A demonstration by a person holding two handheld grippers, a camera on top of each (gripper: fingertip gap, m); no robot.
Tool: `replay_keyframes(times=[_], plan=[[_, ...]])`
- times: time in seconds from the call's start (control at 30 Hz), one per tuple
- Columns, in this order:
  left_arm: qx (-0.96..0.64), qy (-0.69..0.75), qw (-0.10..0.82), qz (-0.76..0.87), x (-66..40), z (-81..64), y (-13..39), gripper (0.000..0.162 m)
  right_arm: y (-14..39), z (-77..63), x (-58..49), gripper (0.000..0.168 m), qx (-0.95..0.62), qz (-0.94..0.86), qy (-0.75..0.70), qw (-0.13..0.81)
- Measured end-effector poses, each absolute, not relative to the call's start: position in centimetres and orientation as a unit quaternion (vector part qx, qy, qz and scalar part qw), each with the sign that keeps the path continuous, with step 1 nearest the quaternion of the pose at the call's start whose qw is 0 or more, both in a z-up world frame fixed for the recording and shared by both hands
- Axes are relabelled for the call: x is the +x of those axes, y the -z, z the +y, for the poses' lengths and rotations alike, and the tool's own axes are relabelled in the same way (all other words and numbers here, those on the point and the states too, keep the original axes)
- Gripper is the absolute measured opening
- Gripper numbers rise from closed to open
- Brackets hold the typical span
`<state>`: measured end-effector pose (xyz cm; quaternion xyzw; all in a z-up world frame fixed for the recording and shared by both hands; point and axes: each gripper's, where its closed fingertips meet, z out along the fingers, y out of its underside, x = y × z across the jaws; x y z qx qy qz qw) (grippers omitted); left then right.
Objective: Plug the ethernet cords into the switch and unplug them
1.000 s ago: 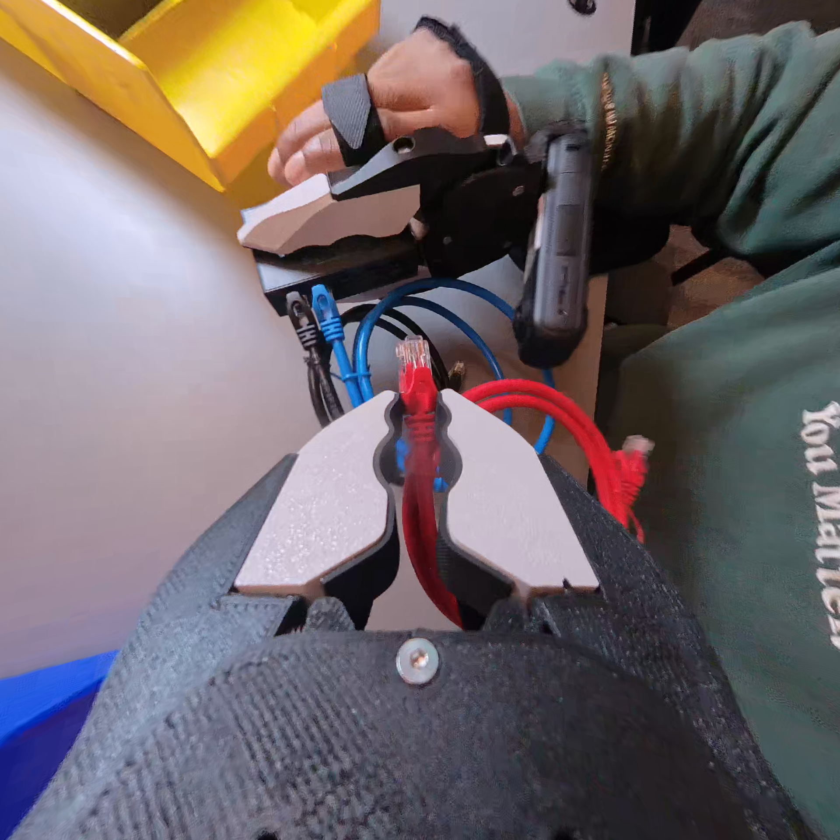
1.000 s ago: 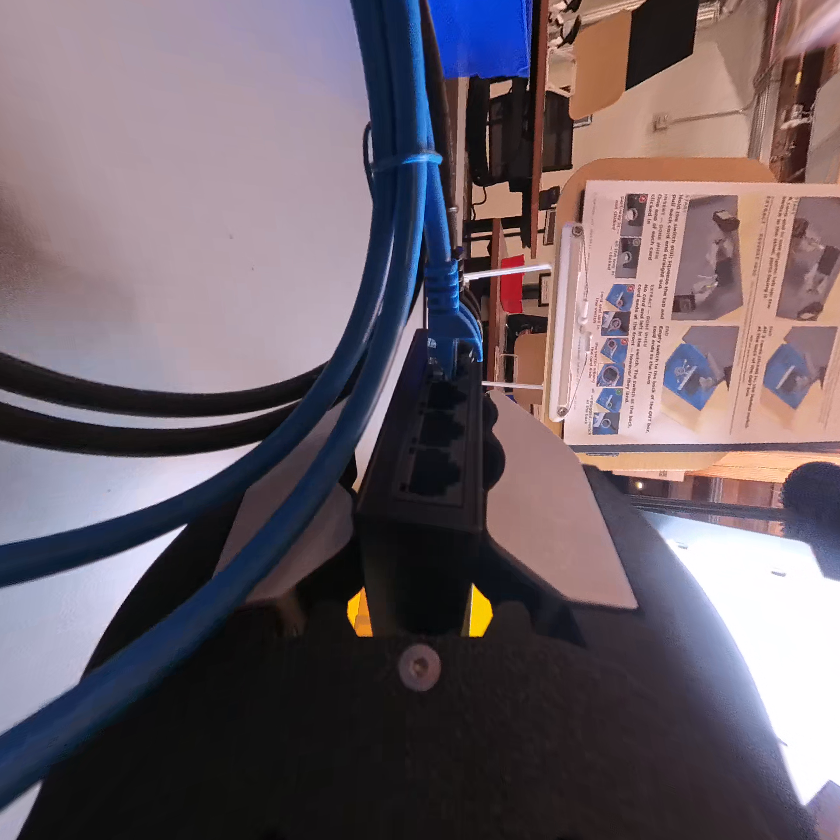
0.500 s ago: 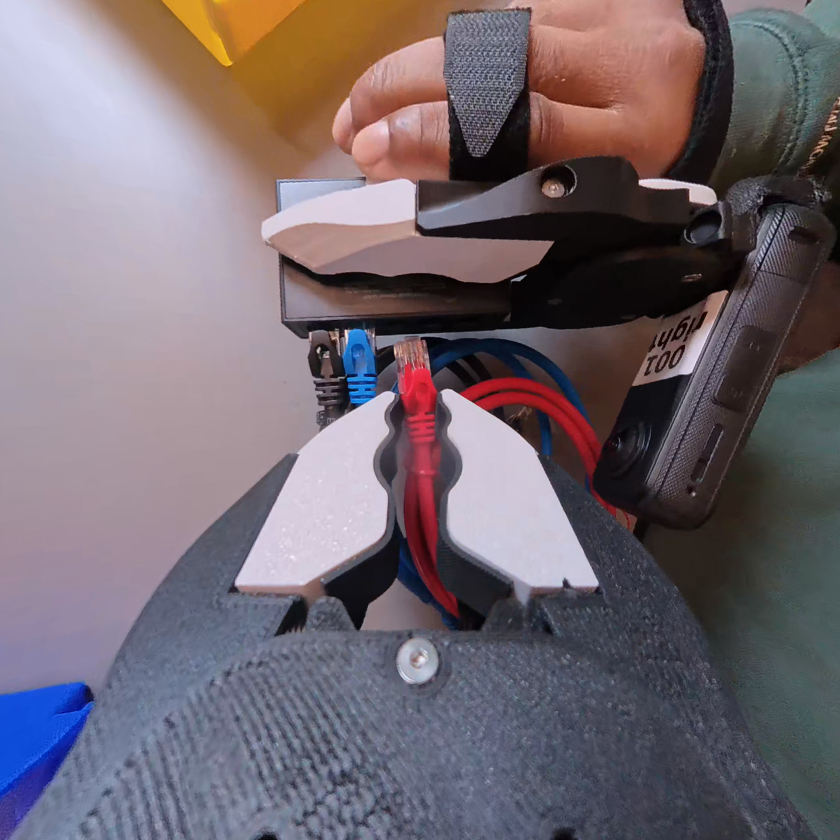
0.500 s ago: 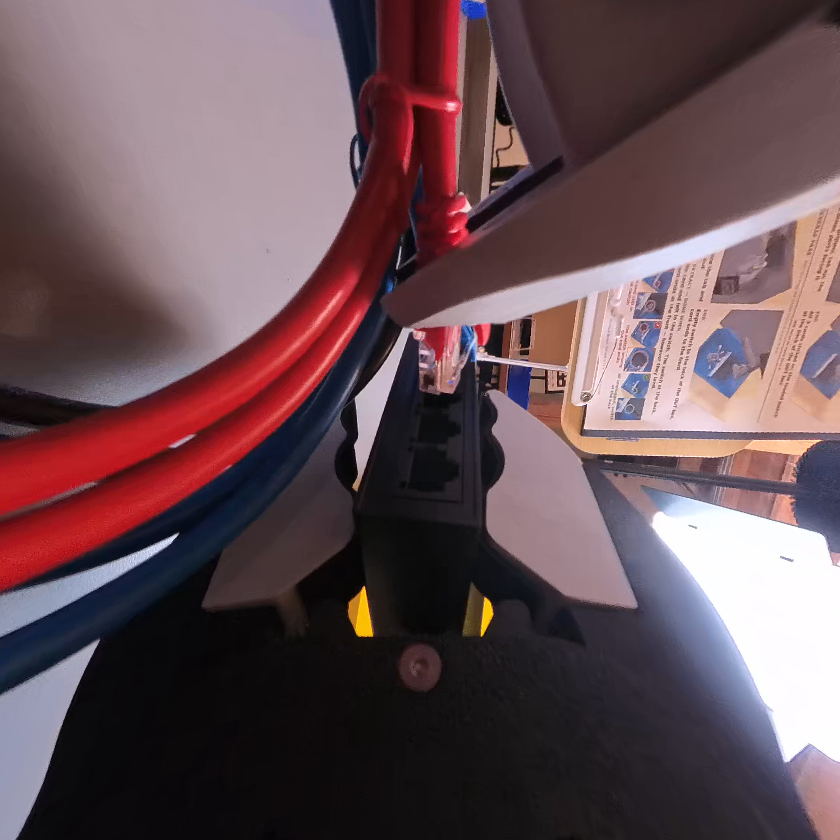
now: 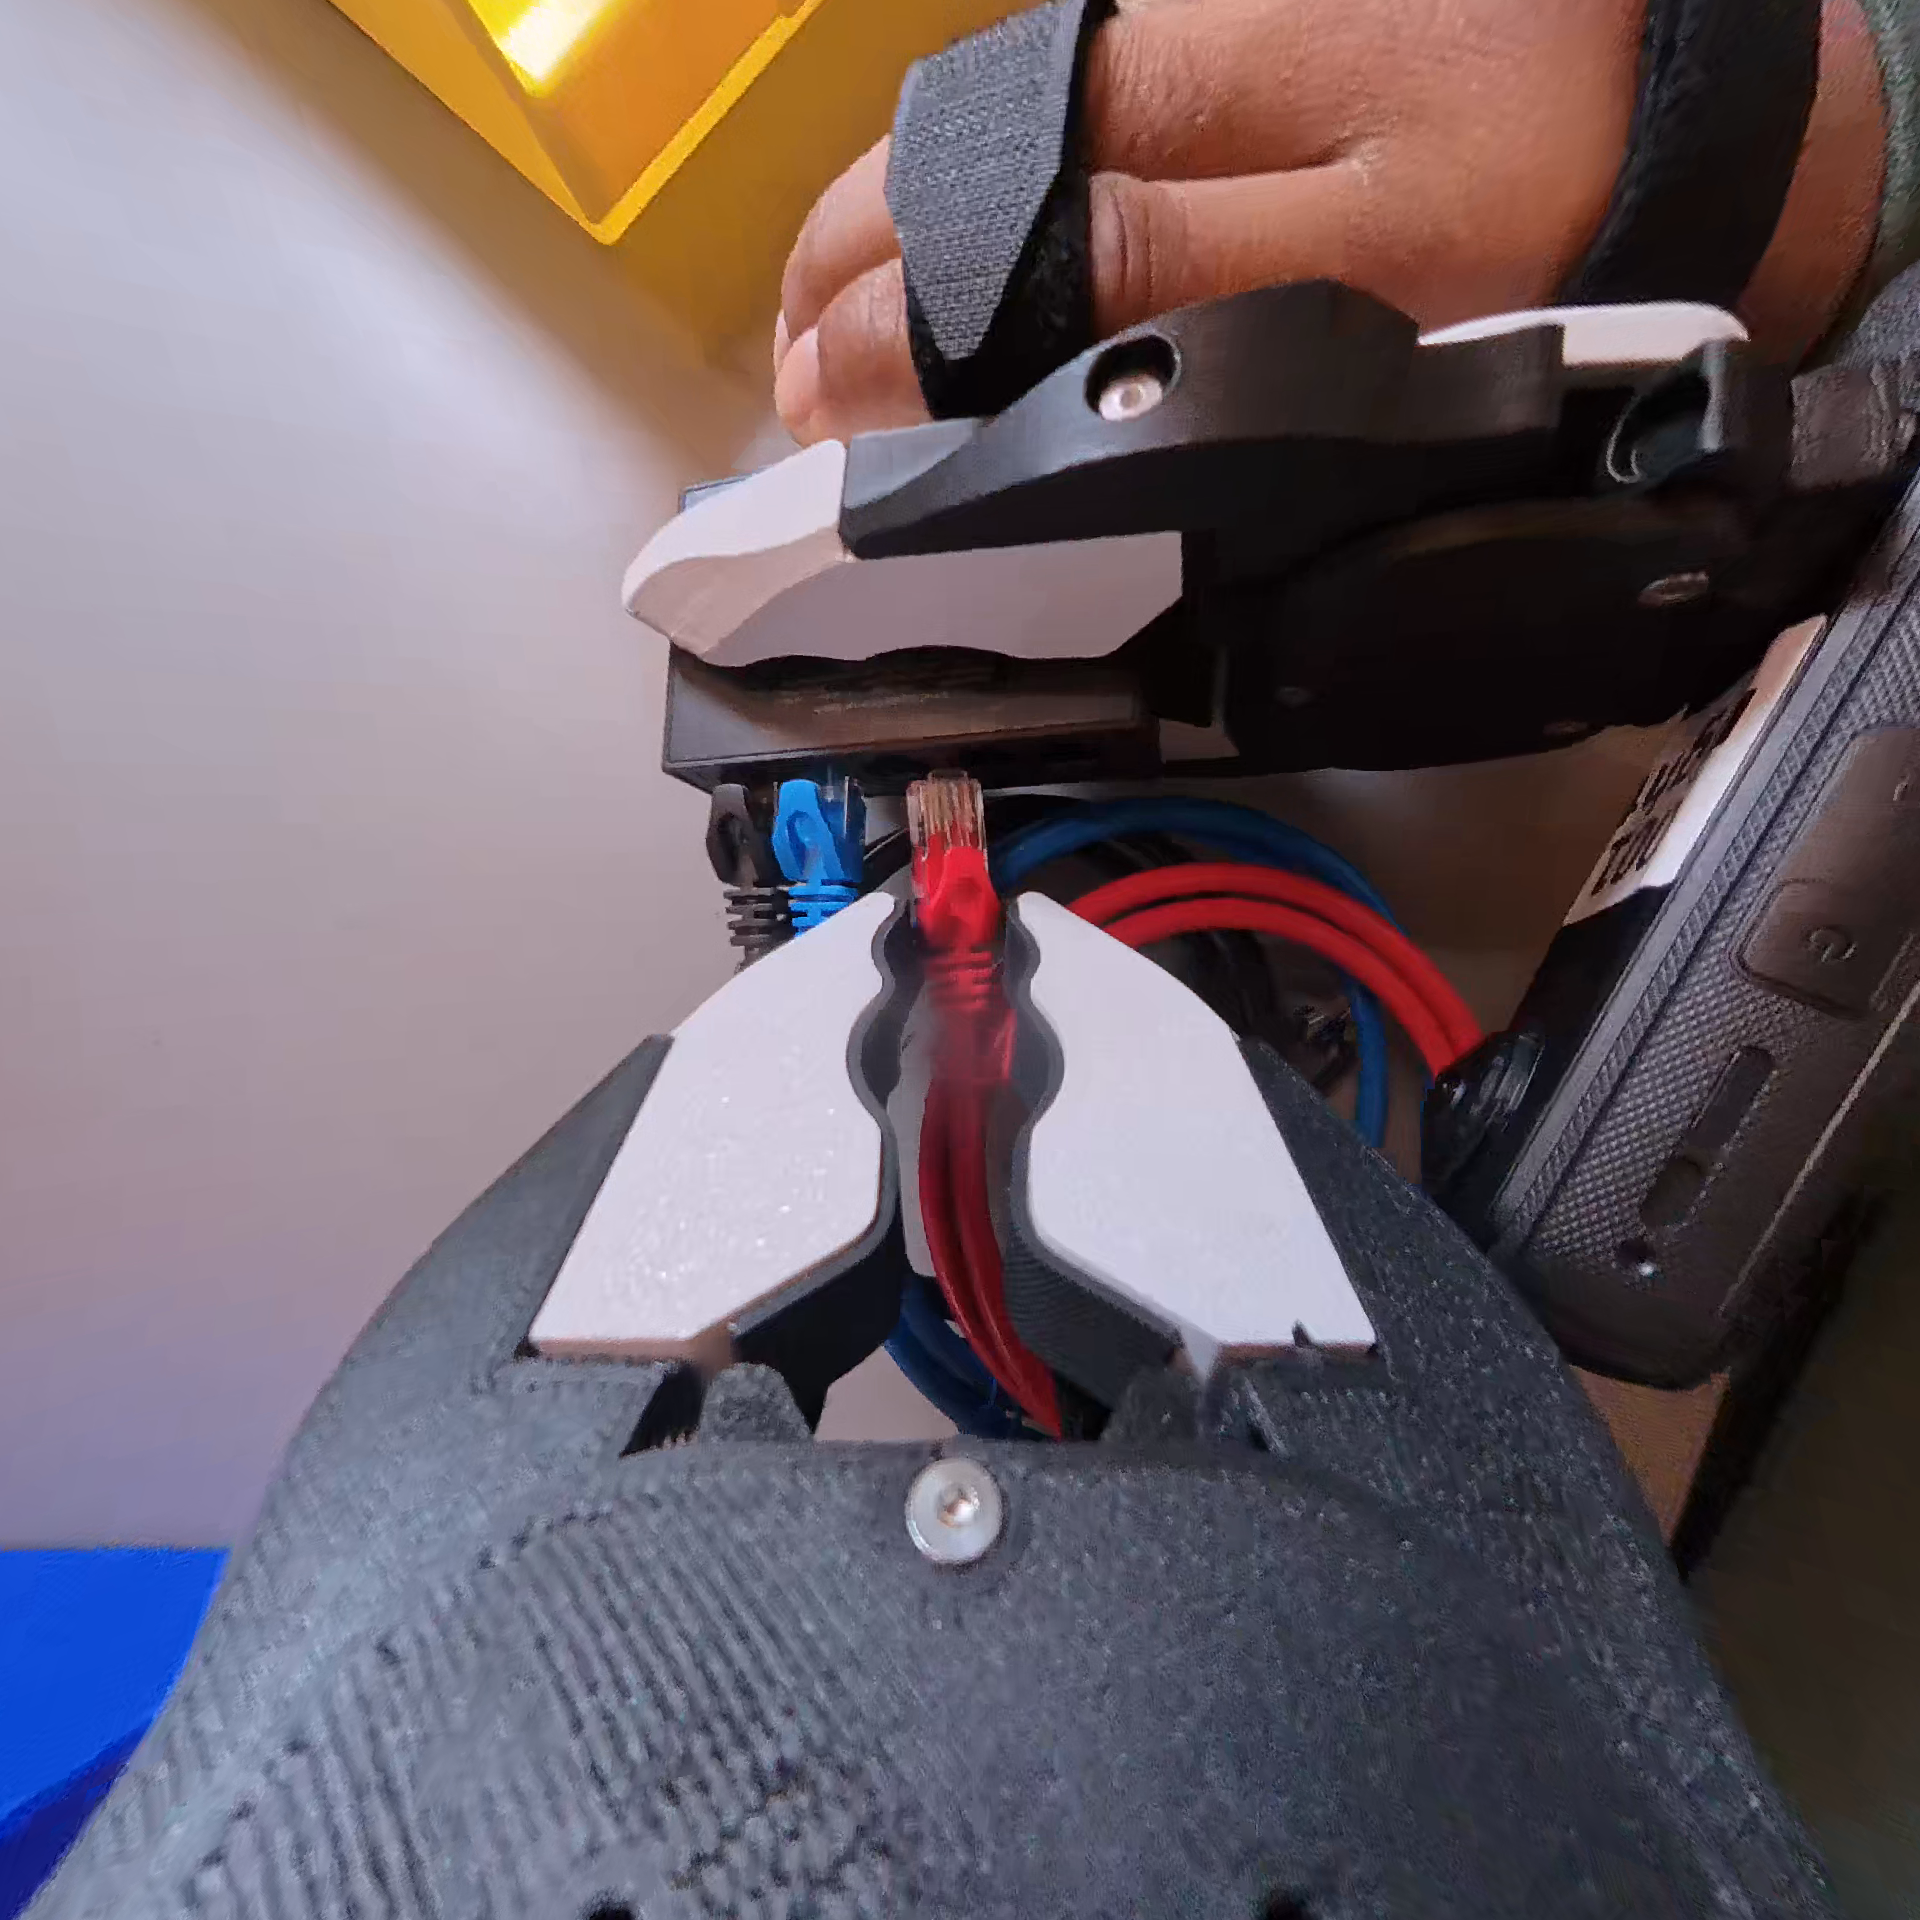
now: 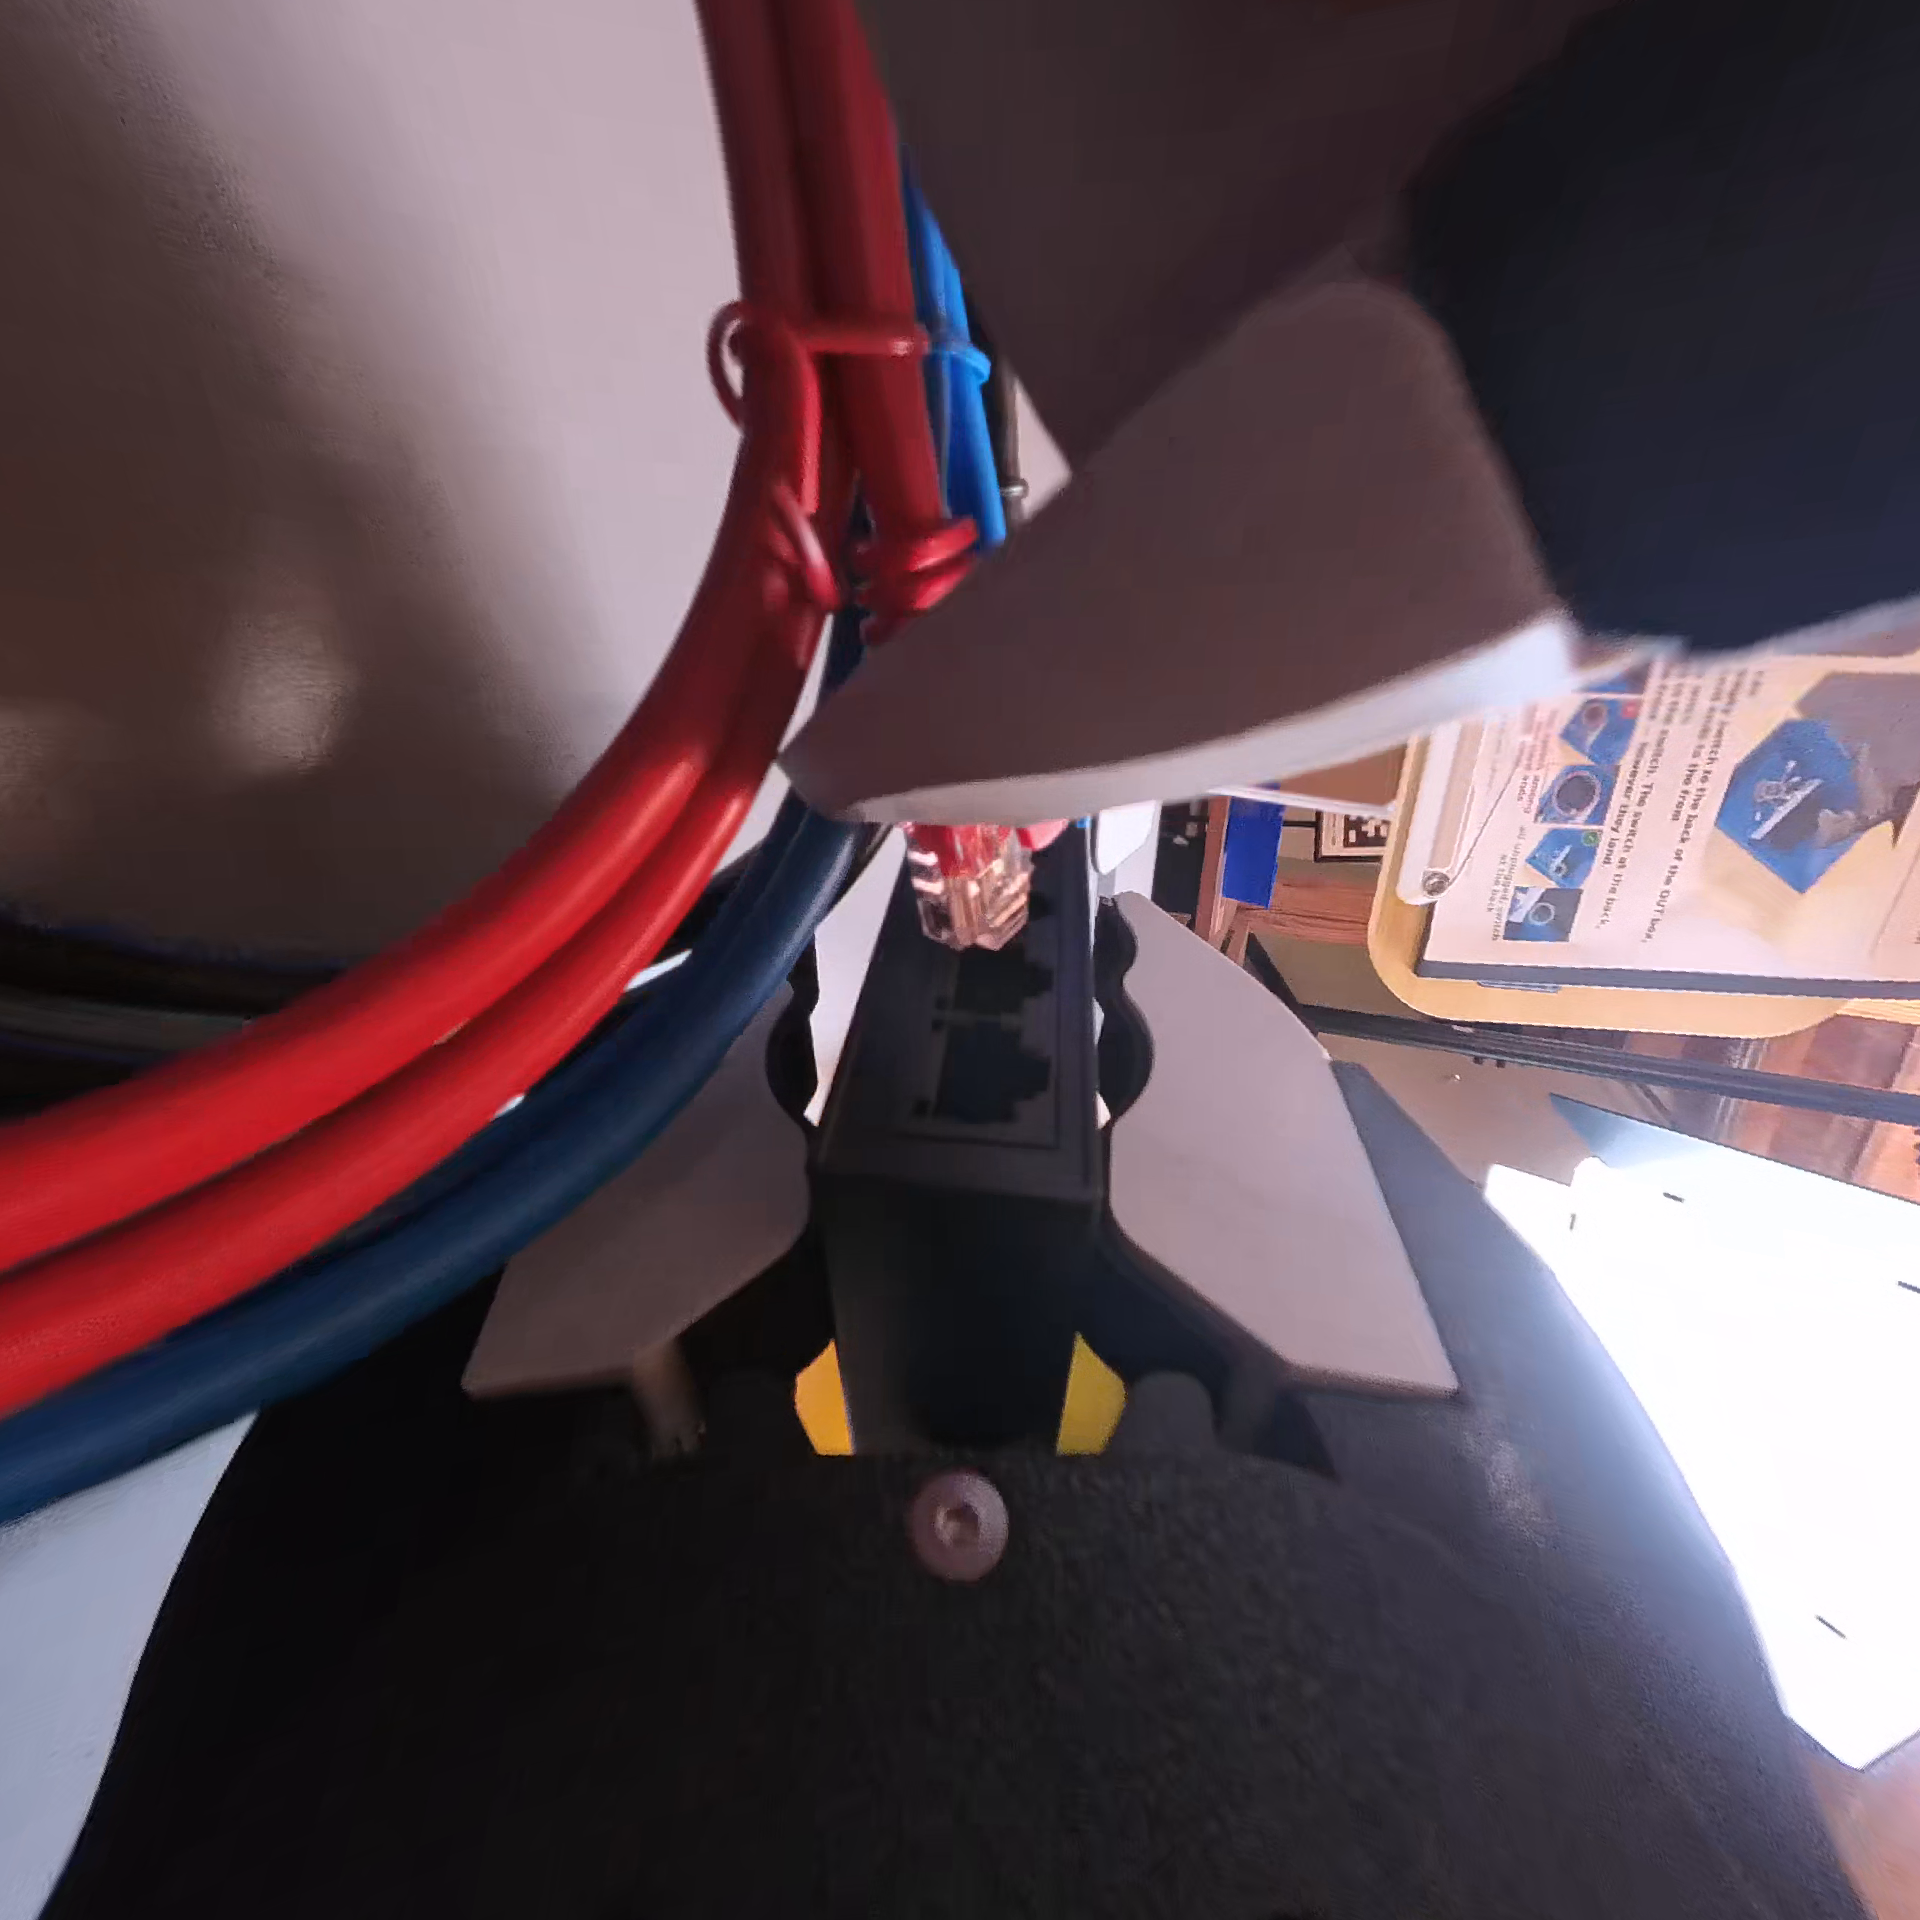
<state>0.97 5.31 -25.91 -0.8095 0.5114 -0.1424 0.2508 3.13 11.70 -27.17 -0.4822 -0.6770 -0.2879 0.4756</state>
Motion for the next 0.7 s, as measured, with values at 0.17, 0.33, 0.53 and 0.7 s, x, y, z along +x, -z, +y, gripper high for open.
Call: replay_keyframes(times=[0.17,0.33,0.53,0.7], plan=[[-0.805,0.114,0.286,0.508,-0.5,4.3,25.9,0.031,27.5,11.5,2.9,0.053,-0.482,-0.683,0.281,0.471],[-0.797,0.126,0.302,0.507,-1.6,2.5,25.5,0.033,27.8,11.5,2.8,0.053,-0.483,-0.686,0.277,0.467],[-0.807,0.143,0.304,0.486,-3.0,1.8,25.5,0.028,27.9,11.7,2.8,0.055,-0.486,-0.686,0.273,0.467],[-0.812,0.134,0.282,0.493,-2.8,1.9,27.2,0.015,27.9,11.8,2.7,0.055,-0.486,-0.687,0.273,0.466]])
